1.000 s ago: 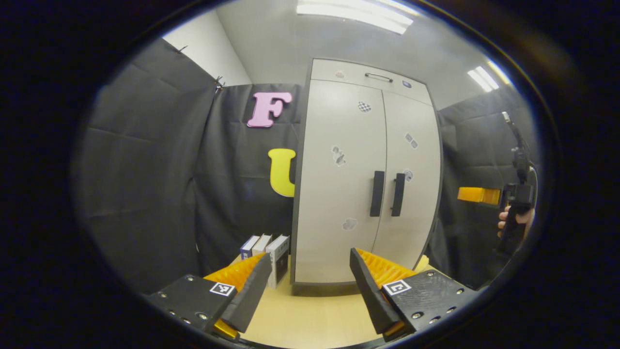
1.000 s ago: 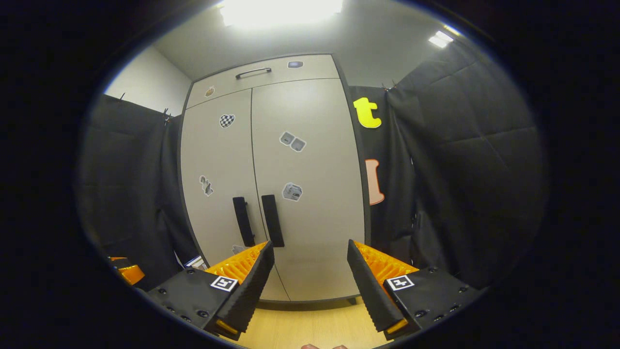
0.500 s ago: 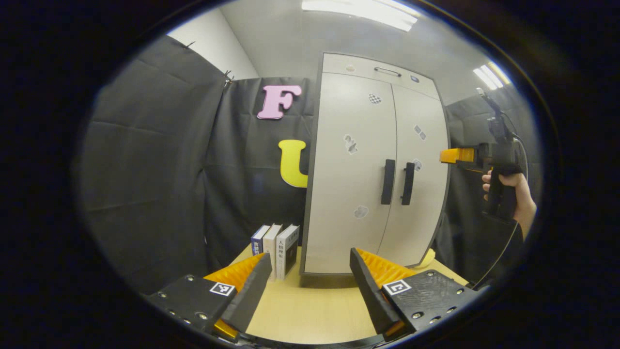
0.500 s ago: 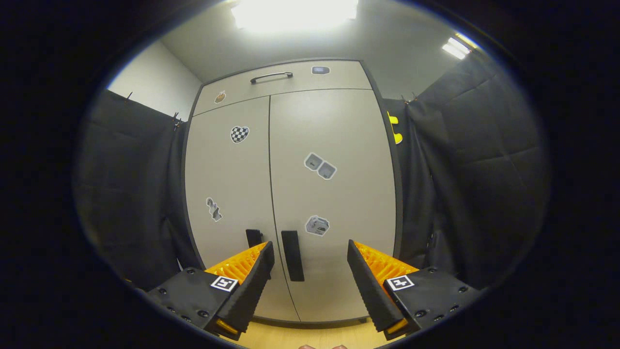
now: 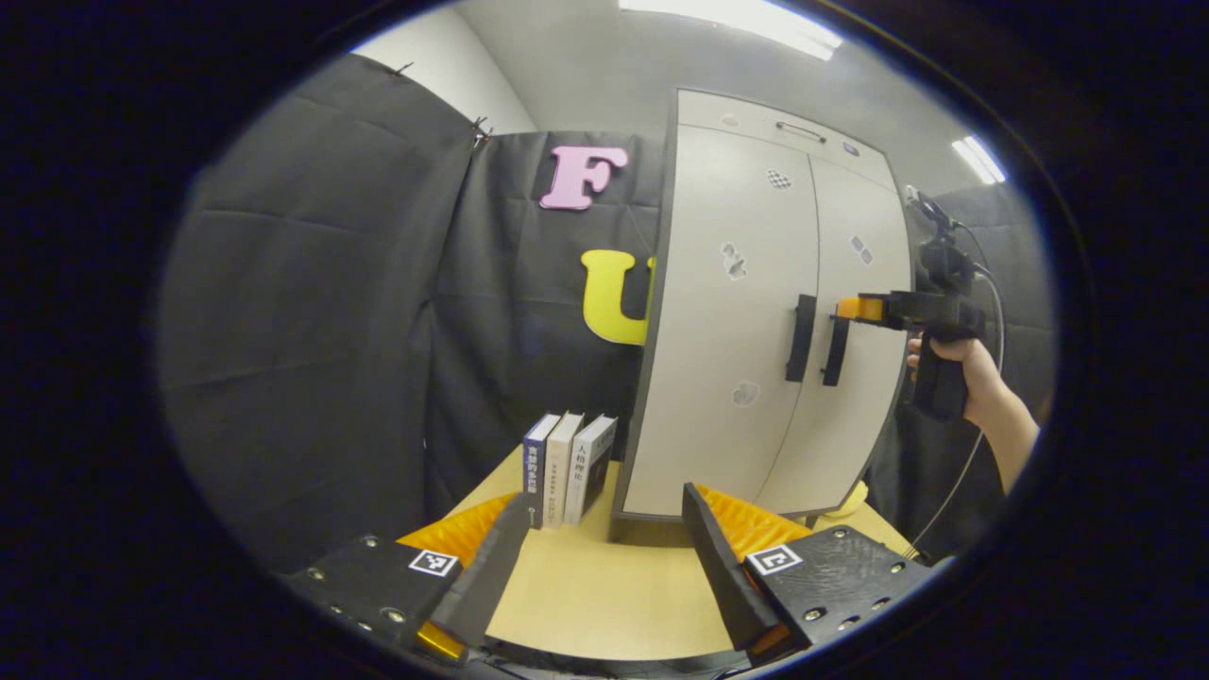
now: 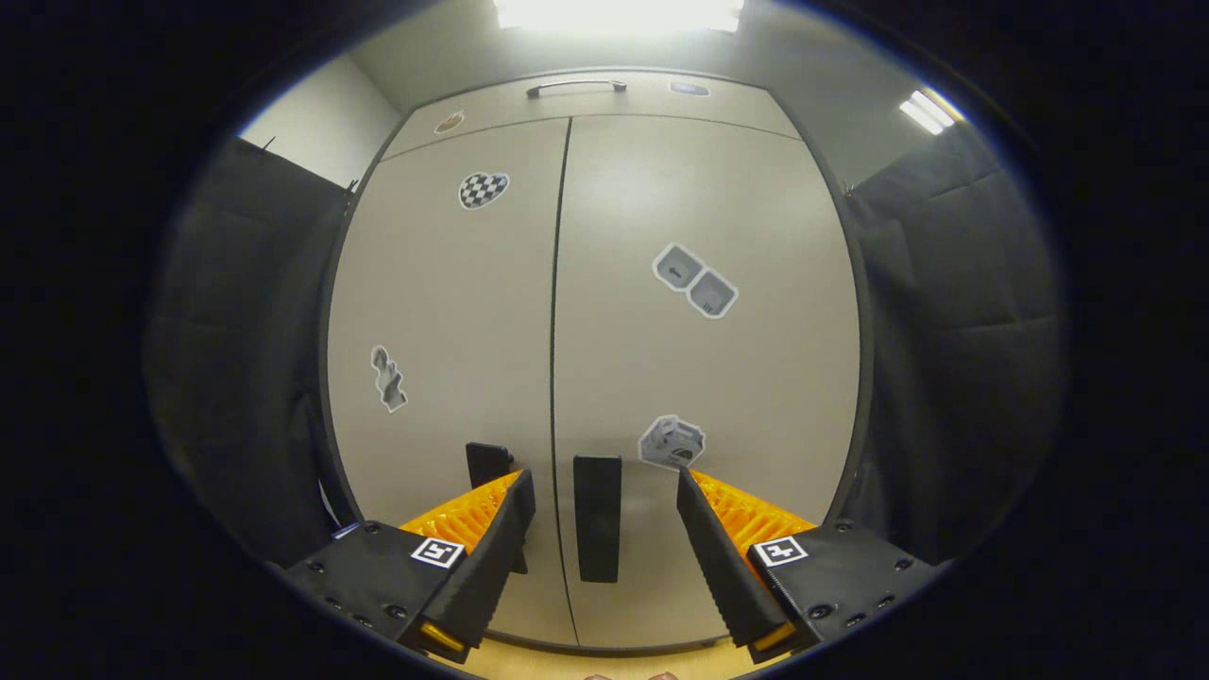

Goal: Open the right door of the double-door shoe cabinet with the right hand, and open the left door with the left hand.

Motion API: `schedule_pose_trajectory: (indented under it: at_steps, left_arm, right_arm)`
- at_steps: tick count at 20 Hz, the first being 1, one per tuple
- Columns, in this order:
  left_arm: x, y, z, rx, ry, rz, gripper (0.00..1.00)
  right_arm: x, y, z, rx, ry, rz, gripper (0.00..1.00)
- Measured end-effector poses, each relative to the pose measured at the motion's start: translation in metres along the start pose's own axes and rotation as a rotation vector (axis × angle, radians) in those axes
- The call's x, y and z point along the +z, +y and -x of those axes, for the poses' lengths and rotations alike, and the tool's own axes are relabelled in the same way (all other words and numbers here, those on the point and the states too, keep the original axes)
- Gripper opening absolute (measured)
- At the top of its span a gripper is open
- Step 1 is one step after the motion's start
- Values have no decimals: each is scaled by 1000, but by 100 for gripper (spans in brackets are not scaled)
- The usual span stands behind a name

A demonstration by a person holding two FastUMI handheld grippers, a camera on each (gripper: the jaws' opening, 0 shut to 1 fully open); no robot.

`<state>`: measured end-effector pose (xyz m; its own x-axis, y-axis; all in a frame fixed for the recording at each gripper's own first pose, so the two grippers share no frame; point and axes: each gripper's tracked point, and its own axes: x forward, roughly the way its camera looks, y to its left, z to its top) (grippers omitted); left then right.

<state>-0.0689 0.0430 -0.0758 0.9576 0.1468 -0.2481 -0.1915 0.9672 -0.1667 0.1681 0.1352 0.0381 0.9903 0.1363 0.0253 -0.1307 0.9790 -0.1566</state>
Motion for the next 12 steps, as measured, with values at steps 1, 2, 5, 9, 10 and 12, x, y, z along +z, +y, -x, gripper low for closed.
schedule_pose_trajectory:
  at_steps: [1, 2, 5, 9, 10, 12]
  left_arm:
    - [-1, 2, 1, 7, 4, 12, 94]
    - [-1, 3, 2, 14, 8, 15, 95]
    - [0, 23, 8, 69, 8, -20, 93]
    - [-6, 27, 9, 88, 27, 15, 95]
    - [-6, 28, 9, 95, 30, 19, 95]
    - [-9, 29, 9, 106, 39, 35, 94]
  right_arm:
    - [-6, 1, -6, -7, 15, -6, 95]
    - [-12, 0, -11, -21, 25, -24, 96]
    - [-25, -5, -26, -54, 61, -52, 96]
    - [-36, -8, -43, -77, 102, -42, 96]
    - [-39, -7, -46, -74, 113, -50, 95]
    - [-41, -7, -49, -78, 133, -64, 77]
